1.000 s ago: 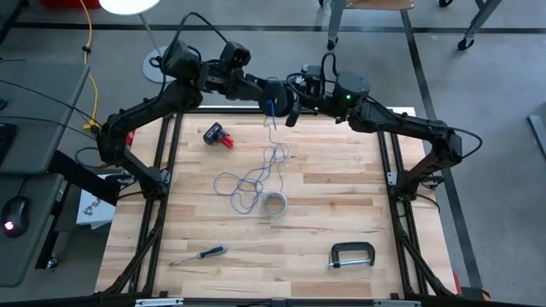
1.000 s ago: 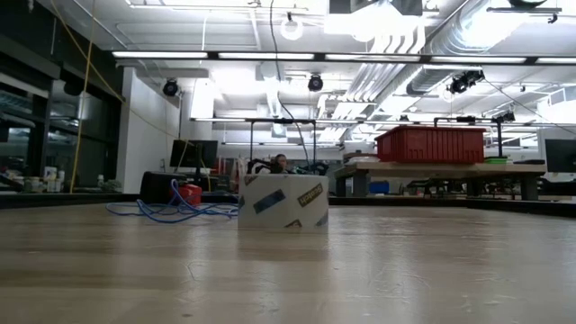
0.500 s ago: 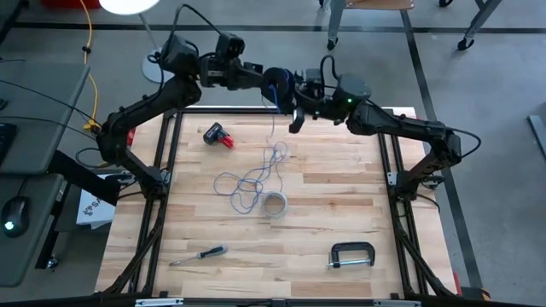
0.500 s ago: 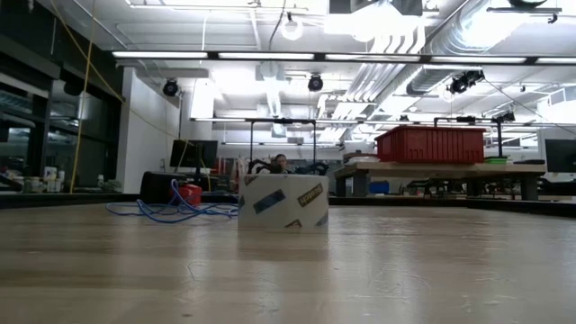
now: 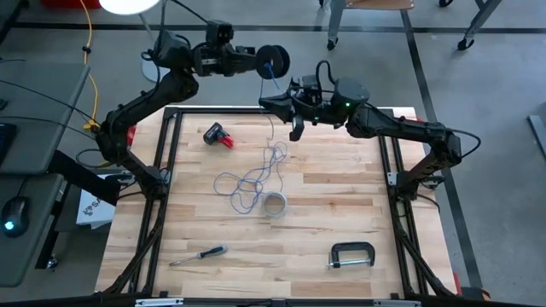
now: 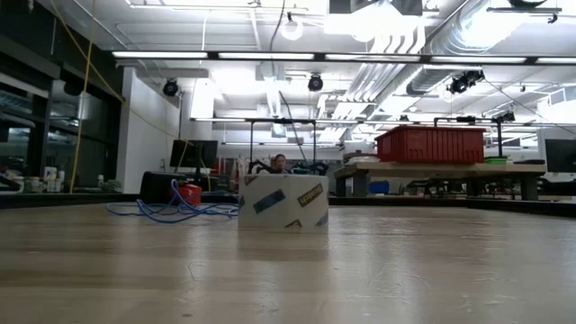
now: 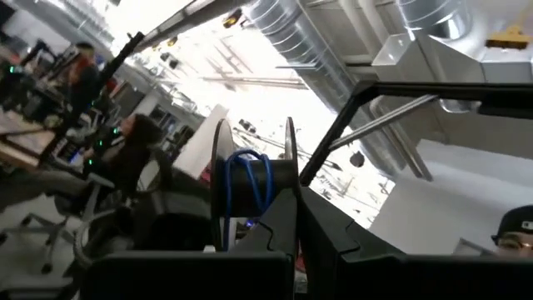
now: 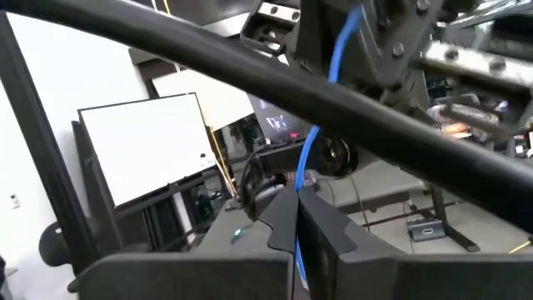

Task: Coil cords
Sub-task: Coil the blue wire on the spool

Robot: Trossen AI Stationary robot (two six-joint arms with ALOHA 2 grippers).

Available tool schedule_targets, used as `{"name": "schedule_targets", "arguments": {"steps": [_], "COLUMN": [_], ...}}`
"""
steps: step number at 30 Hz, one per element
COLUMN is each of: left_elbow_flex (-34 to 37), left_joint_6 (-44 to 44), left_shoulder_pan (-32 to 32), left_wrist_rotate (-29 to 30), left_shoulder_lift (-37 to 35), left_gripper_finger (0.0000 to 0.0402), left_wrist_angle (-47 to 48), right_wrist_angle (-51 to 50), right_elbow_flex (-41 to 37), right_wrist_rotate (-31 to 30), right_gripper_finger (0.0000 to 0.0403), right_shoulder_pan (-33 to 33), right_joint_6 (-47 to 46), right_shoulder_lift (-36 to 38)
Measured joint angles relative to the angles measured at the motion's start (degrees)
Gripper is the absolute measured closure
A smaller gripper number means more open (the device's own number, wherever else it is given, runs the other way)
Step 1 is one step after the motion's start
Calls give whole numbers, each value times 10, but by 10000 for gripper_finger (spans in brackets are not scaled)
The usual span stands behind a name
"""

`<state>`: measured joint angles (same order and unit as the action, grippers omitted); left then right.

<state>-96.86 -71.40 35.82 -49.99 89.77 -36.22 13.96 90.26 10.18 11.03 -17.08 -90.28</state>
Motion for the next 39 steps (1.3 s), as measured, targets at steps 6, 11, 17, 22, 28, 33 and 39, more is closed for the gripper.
{"name": "schedule_targets", "arguments": {"steps": [6, 11, 17, 22, 28, 33, 39], "left_elbow_flex": [0, 0, 0, 0, 0, 0, -1], "left_joint_6": [-5, 2, 43, 84, 87, 95, 107], "left_shoulder_pan": [33, 73, 111, 127, 122, 96, 67], "left_wrist_rotate": [-11, -27, -40, -50, -52, -35, -11], "left_shoulder_lift": [-14, -37, -63, -78, -86, -91, -90], "left_gripper_finger": [401, 401, 401, 401, 401, 401, 401], "left_wrist_angle": [4, 6, 56, 111, 106, 108, 108], "right_wrist_angle": [-16, -27, -51, -54, -55, -53, -1], "right_elbow_flex": [0, 0, 0, 0, 0, 0, 0], "right_wrist_rotate": [6, 30, 36, 35, -34, -69, -156], "right_gripper_finger": [403, 403, 403, 403, 402, 357, 239], "right_shoulder_pan": [1, 2, 8, 13, 14, 13, 13], "right_joint_6": [-3, -10, -6, -4, 21, 112, 177], "right_shoulder_lift": [0, 7, 15, 19, 17, -4, -50]}}
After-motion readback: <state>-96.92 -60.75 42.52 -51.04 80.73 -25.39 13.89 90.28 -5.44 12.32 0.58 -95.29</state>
